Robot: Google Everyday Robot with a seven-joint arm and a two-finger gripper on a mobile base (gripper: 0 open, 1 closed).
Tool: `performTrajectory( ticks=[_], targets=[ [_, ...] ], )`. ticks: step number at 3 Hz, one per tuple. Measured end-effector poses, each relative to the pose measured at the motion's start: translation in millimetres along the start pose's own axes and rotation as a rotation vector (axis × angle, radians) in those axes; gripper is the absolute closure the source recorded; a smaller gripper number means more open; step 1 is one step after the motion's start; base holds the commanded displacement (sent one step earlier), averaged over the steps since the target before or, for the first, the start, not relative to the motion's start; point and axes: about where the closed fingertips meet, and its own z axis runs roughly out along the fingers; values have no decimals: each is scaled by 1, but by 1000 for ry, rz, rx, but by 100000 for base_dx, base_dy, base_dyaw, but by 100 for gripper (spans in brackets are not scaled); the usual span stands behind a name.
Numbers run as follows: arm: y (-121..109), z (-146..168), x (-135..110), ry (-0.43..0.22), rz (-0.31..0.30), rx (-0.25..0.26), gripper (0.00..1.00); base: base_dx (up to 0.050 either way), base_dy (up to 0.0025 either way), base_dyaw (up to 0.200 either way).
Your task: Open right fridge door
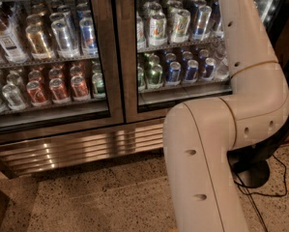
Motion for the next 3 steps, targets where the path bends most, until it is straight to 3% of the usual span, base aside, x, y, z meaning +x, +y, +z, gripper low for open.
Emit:
performTrajectory(
  ticks=[3],
  targets=[
    [-2,-16,11,-2,0,2,100,0,0,0]
  ],
)
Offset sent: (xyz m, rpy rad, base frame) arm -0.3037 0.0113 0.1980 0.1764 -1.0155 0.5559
